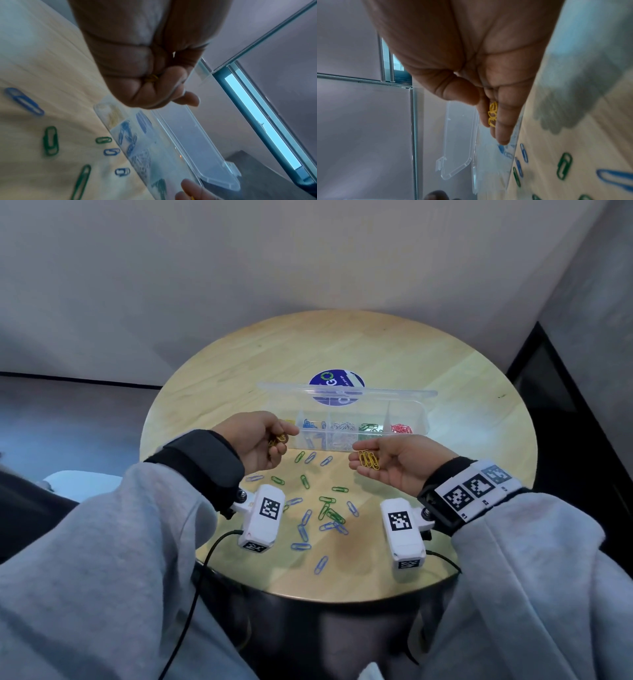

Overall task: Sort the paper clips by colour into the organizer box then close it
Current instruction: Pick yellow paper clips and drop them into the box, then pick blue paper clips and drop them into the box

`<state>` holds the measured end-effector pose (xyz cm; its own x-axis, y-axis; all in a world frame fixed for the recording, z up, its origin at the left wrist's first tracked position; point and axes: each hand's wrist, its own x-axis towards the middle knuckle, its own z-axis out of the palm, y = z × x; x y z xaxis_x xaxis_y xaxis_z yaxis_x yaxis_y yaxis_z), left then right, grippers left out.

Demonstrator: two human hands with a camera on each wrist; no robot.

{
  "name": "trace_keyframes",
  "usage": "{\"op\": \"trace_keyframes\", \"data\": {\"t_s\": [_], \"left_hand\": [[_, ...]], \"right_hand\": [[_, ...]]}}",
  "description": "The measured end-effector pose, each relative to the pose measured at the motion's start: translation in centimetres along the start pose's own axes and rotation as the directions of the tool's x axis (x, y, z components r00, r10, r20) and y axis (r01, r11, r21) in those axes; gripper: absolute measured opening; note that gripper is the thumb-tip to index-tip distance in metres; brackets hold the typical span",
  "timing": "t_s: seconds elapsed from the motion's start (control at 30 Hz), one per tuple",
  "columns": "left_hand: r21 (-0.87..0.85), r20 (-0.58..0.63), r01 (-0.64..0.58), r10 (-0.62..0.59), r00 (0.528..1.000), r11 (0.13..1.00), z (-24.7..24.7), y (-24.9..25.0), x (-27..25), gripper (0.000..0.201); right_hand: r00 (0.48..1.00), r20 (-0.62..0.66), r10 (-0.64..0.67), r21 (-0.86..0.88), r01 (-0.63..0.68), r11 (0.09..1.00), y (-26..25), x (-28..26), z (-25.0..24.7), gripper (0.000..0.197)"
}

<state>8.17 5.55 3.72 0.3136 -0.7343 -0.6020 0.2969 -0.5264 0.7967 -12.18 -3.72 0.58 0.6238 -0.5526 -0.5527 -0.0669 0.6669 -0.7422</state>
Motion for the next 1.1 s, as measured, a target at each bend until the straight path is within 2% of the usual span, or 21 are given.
{"op": "trace_keyframes", "data": {"t_s": [0.2, 0.4, 0.53, 0.63, 0.77, 0.87, 1.0, 1.1], "left_hand": [[-0.163, -0.01, -0.05, 0.05, 0.999, 0.985, -2.2, 1.2, 0.8, 0.035], [-0.244, -0.048, -0.101, 0.092, 0.995, 0.964, -3.5, 2.6, 2.3, 0.032], [-0.248, -0.058, -0.103, 0.092, 0.994, 0.963, -3.6, 3.2, 3.6, 0.029], [-0.223, -0.047, -0.113, 0.105, 0.993, 0.968, -3.3, 3.4, 4.5, 0.028], [-0.253, 0.0, -0.119, 0.123, 0.992, 0.96, -2.6, 3.1, 5.0, 0.024], [-0.307, 0.018, -0.124, 0.136, 0.991, 0.944, -2.2, 2.7, 5.0, 0.023], [-0.357, 0.007, -0.143, 0.155, 0.988, 0.923, -2.4, 2.5, 4.5, 0.025], [-0.271, -0.047, -0.186, 0.18, 0.983, 0.945, -2.9, 2.3, 3.9, 0.025]], "right_hand": [[1.0, 0.019, -0.024, -0.021, 0.024, 0.999, -0.6, 0.9, 2.4, 0.032], [0.999, 0.004, -0.048, -0.079, 0.048, 0.996, -2.4, 3.0, 6.0, 0.017], [0.998, 0.014, -0.059, -0.021, 0.06, 0.998, -3.0, 4.8, 8.4, 0.024], [0.998, -0.001, -0.064, 0.02, 0.064, 0.998, -2.9, 6.1, 9.7, 0.039], [0.995, -0.015, -0.101, -0.029, 0.1, 0.995, -2.6, 7.1, 10.4, 0.057], [0.992, -0.002, -0.125, -0.034, 0.125, 0.992, -2.3, 7.0, 10.4, 0.056], [0.988, -0.005, -0.151, -0.129, 0.149, 0.98, -2.4, 6.3, 9.7, 0.046], [0.982, 0.03, -0.185, -0.361, 0.184, 0.915, -2.6, 5.3, 8.4, 0.03]]}}
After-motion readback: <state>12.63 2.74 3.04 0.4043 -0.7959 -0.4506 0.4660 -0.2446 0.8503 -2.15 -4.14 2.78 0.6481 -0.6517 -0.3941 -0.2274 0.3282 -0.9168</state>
